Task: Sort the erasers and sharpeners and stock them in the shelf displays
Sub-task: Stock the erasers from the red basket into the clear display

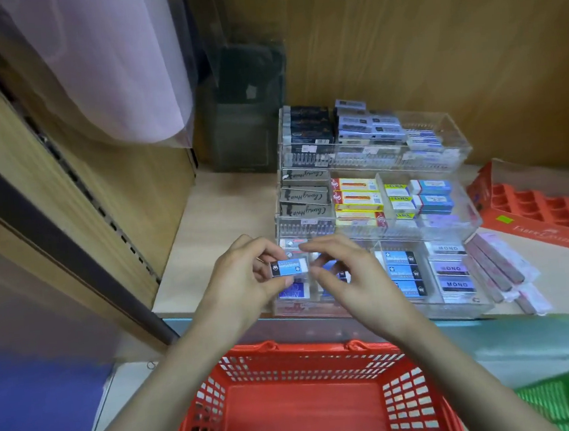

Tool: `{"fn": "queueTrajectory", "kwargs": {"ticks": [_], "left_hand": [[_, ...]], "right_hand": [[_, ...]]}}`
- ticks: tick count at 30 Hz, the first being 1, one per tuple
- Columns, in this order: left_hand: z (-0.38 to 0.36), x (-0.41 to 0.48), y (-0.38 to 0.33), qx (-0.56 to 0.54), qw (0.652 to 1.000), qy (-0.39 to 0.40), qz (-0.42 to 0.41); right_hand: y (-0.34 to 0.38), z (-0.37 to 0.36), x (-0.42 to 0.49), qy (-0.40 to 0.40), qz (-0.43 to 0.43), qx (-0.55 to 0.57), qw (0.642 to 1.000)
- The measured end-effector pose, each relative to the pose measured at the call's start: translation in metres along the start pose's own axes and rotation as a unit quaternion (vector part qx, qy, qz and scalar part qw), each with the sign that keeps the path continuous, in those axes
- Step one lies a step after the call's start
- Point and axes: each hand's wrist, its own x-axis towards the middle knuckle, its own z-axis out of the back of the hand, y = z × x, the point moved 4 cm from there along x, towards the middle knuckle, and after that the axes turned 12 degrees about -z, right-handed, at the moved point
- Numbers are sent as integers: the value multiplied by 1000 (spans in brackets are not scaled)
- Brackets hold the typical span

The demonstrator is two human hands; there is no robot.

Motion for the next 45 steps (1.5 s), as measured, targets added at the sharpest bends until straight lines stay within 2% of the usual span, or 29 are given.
{"fn": "queueTrajectory", "kwargs": {"ticks": [3,8,11,13,15,18,21,25,34,36,40,42,45], "left_hand": [[-17,-2,-6,-19,999,19,-29],[-44,-7,-12,-18,997,48,-50],[-55,-9,-9,26,993,74,-86],[-58,-8,0,95,986,88,-106],[-56,-7,8,170,975,88,-115],[-58,-8,3,262,943,85,-185],[-73,-14,-2,326,907,126,-235],[-84,-17,0,368,883,177,-232],[-84,-14,4,367,883,174,-236],[-84,-14,4,364,887,169,-229],[-90,-12,0,347,895,161,-230],[-95,-12,-5,305,909,155,-237],[-107,-7,-15,249,925,142,-249]], "right_hand": [[-1,10,-19,7,38,-26,999],[-19,23,-37,-19,43,-53,997],[-34,28,-39,-43,22,-62,997],[-46,36,-37,-78,-1,-75,994],[-58,45,-33,-131,-17,-100,986],[-67,54,-21,-190,-31,-169,967],[-69,49,-6,-211,-30,-255,943],[-73,39,5,-211,-20,-244,946],[-69,32,14,-235,-76,-331,911],[-68,35,11,-219,-85,-306,923],[-64,65,-11,-180,-101,-158,966],[-65,91,-31,-197,-82,-149,966],[-79,133,-61,-276,-93,-172,941]]}}
